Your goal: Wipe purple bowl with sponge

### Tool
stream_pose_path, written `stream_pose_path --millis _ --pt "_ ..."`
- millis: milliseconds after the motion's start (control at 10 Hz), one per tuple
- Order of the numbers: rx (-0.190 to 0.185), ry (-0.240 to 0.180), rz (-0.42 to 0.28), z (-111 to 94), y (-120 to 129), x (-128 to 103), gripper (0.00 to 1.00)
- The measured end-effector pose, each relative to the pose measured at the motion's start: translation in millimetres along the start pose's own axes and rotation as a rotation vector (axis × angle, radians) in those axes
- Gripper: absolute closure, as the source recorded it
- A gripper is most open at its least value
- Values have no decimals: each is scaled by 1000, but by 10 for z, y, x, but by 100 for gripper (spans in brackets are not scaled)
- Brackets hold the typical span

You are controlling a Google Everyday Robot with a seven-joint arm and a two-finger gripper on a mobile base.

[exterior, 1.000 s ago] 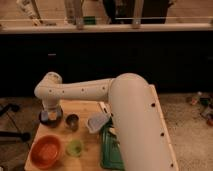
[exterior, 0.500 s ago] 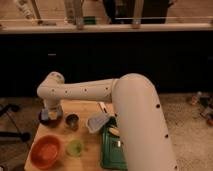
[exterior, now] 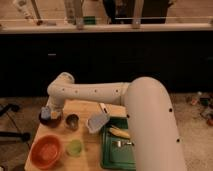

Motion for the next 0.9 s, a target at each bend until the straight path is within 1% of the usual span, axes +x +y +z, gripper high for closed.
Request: stream_pose_path --millis 200,400,500,900 --pt "-18 -48 9 80 11 -34 100" --pt "-31 -71 12 136 2 -49 100" --pt "-35 -78 10 154 8 -75 100" --pt "-35 -78 11 151 4 -70 100"
